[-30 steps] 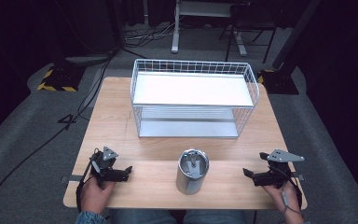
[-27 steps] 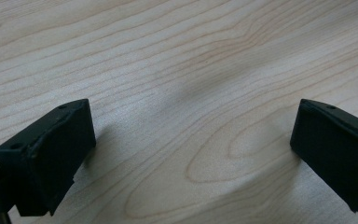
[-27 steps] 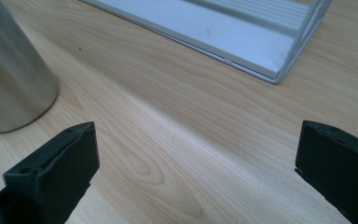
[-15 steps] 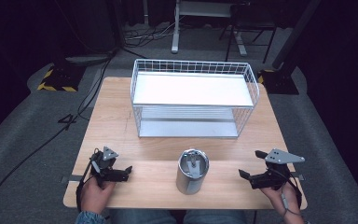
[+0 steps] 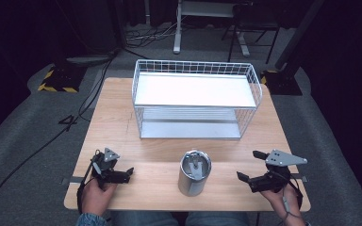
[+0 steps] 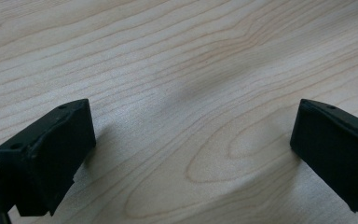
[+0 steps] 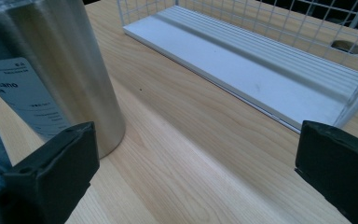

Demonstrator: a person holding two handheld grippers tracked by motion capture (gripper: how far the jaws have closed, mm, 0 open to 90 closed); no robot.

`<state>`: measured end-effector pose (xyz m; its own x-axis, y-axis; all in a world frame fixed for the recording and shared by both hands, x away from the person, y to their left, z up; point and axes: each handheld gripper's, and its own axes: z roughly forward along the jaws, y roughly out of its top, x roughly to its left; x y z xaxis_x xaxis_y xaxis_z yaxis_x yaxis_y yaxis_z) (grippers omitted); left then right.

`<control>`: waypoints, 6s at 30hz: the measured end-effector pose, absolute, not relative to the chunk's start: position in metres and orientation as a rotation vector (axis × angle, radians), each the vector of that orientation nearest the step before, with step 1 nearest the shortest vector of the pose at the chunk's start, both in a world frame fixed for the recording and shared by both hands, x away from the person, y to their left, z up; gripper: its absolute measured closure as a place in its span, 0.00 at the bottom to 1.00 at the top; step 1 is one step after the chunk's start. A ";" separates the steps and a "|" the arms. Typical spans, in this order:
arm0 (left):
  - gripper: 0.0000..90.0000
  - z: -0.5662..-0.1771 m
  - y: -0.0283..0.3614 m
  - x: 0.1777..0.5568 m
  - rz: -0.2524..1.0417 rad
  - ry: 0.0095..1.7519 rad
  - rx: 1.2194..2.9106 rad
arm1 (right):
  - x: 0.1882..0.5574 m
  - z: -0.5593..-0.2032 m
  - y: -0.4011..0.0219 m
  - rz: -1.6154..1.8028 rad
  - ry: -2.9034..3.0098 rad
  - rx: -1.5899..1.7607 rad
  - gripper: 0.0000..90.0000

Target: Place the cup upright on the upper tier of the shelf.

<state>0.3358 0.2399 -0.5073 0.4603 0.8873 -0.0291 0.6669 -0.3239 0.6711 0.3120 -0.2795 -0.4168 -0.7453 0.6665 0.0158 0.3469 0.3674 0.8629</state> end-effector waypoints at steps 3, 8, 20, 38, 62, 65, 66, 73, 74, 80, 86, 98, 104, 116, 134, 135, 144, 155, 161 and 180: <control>0.00 -0.507 0.240 0.336 0.462 1.289 2.094 | 0.311 -0.415 -0.272 1.334 2.307 0.867 0.00; 0.00 -0.507 0.240 0.336 0.462 1.289 2.094 | 0.310 -0.414 -0.262 1.338 2.326 0.836 0.00; 0.00 -0.507 0.240 0.336 0.462 1.289 2.094 | 0.306 -0.409 -0.230 1.379 2.377 0.751 0.00; 0.00 -0.507 0.240 0.336 0.462 1.289 2.094 | 0.298 -0.411 -0.188 1.427 2.455 0.605 0.00; 0.00 -0.507 0.240 0.336 0.462 1.289 2.094 | 0.305 -0.429 -0.145 1.451 2.456 0.593 0.00; 0.00 -0.507 0.240 0.336 0.462 1.289 2.094 | 0.306 -0.431 -0.144 1.479 2.437 0.600 0.00; 0.00 -0.507 0.240 0.336 0.462 1.289 2.094 | 0.307 -0.431 -0.144 1.482 2.435 0.602 0.00; 0.00 -0.507 0.240 0.336 0.462 1.289 2.094 | 0.309 -0.437 -0.137 1.497 2.413 0.599 0.00; 0.00 -0.507 0.240 0.336 0.459 1.289 2.094 | 0.309 -0.438 -0.136 1.498 2.411 0.601 0.00; 0.00 -0.507 0.240 0.336 0.462 1.288 2.095 | 0.310 -0.442 -0.133 1.521 2.389 0.612 0.01; 0.00 -0.507 0.240 0.336 0.460 1.289 2.094 | 0.310 -0.442 -0.134 1.527 2.377 0.605 0.04; 0.00 -0.507 0.240 0.336 0.458 1.286 2.097 | 0.310 -0.440 -0.134 1.506 2.388 0.603 0.04; 0.00 -0.507 0.240 0.336 0.458 1.287 2.097 | 0.310 -0.437 -0.132 1.479 2.407 0.595 0.04; 0.00 -0.507 0.240 0.336 0.457 1.286 2.097 | 0.312 -0.406 -0.133 1.439 2.386 0.530 0.04; 0.00 -0.507 0.240 0.336 0.458 1.286 2.097 | 0.320 -0.375 -0.136 1.461 2.372 0.532 0.04; 0.00 -0.507 0.240 0.336 0.458 1.286 2.097 | 0.320 -0.373 -0.136 1.463 2.372 0.537 0.04; 0.00 -0.507 0.240 0.336 0.458 1.286 2.097 | 0.329 -0.352 -0.141 1.460 2.353 0.558 0.04; 0.00 -0.507 0.240 0.336 0.458 1.286 2.097 | 0.342 -0.329 -0.143 1.464 2.323 0.558 0.04; 0.00 -0.507 0.240 0.336 0.458 1.287 2.097 | 0.348 -0.314 -0.144 1.461 2.303 0.553 0.04; 0.00 -0.507 0.240 0.336 0.458 1.286 2.097 | 0.379 -0.270 -0.140 1.412 2.294 0.553 0.04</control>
